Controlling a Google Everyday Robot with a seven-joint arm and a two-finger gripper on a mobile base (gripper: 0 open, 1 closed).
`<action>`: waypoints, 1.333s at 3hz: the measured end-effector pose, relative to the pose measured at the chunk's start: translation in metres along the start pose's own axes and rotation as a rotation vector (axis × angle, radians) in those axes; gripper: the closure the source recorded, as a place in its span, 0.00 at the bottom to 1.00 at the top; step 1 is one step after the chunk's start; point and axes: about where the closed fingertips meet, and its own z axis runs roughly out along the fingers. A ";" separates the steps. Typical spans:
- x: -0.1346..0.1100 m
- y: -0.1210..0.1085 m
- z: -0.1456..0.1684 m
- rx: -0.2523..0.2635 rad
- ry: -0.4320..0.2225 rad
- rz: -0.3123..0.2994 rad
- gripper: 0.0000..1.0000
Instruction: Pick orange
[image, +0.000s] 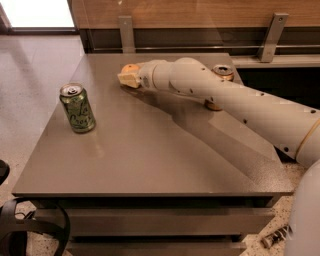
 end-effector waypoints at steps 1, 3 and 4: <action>0.000 0.002 0.001 -0.003 0.000 0.000 0.87; -0.002 0.005 0.003 -0.014 0.001 -0.004 1.00; -0.021 0.004 -0.006 -0.023 -0.025 -0.028 1.00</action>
Offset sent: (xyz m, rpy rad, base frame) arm -0.0004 0.0023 -0.0007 0.0003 0.0010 0.0032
